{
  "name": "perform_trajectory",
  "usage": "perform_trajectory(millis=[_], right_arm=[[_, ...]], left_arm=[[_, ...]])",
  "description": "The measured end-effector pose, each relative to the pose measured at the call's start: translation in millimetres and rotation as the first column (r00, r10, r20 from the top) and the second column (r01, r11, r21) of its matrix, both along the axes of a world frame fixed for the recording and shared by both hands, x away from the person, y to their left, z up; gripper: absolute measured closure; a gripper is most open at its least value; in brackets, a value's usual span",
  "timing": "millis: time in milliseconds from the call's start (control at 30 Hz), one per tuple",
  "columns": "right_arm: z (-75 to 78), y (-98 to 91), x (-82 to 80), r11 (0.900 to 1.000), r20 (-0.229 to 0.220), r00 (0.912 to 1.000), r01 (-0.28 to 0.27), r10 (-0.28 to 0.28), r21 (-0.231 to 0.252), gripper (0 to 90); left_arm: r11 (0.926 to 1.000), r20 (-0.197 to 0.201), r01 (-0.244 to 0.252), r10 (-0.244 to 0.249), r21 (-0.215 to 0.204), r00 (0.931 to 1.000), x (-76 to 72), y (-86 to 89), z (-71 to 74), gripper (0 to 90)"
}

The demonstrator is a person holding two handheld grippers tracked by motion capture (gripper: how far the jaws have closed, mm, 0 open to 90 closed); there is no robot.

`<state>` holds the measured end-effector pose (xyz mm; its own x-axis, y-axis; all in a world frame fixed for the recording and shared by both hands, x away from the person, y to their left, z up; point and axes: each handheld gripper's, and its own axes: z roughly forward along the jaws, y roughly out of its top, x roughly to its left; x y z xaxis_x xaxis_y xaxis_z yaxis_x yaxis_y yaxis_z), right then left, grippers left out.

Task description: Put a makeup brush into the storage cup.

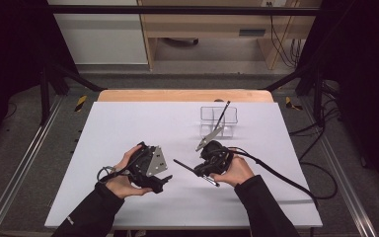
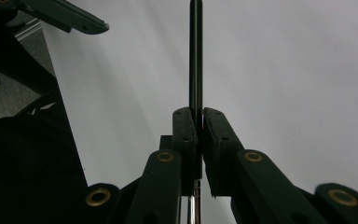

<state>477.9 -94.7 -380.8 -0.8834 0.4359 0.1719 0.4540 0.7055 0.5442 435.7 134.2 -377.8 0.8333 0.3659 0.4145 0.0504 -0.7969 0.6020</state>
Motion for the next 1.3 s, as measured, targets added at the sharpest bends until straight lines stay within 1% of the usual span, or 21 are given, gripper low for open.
perform_trajectory(millis=[333,500,667,700,867,933,1100,1133,1300], right_arm=[[-4.9,3.6,-0.2,0.9999,-0.026,0.9995,-0.016,0.016,-0.003,84.5],[-6.5,4.8,0.0,0.9997,-0.036,0.9991,-0.024,0.023,-0.002,84.5],[-7.0,5.6,-0.4,0.9996,-0.045,0.9986,-0.028,0.028,0.007,84.5],[-7.1,5.7,-0.4,0.9995,-0.045,0.9986,-0.029,0.029,0.010,84.5],[-7.8,6.8,0.0,0.9995,-0.050,0.9984,-0.028,0.029,0.017,84.5],[-7.6,7.2,0.2,0.9993,-0.053,0.9981,-0.031,0.032,0.020,84.5],[-7.4,11.0,-0.2,0.9989,-0.053,0.9977,-0.042,0.043,0.023,84.5],[-6.9,12.4,-0.6,0.9989,-0.056,0.9974,-0.043,0.044,0.021,84.5],[-6.4,17.4,-0.6,0.9983,-0.059,0.9967,-0.055,0.056,0.019,84.5]], left_arm=[[0.9978,0.004,0.044,-0.045,0.050,0.9990,-3.0,-9.3,-2.4,10.8],[0.9936,0.019,0.073,-0.075,0.086,0.9970,-5.2,-14.4,-3.7,12.0],[0.9904,0.025,0.095,-0.098,0.100,0.9949,-6.6,-18.4,-3.5,12.9],[0.9898,0.016,0.103,-0.106,0.098,0.9943,-6.8,-19.4,-4.1,13.0],[0.9867,0.019,0.119,-0.121,0.111,0.9924,-8.1,-22.5,-3.5,14.5],[0.9846,0.018,0.127,-0.130,0.120,0.9913,-8.8,-23.8,-3.0,15.3],[0.9775,0.035,0.148,-0.155,0.150,0.9873,-9.7,-28.1,-2.6,17.4],[0.9761,0.037,0.157,-0.164,0.151,0.9858,-9.7,-29.0,-3.0,18.0],[0.9709,0.039,0.171,-0.180,0.168,0.9829,-9.5,-30.5,-4.3,21.0]])
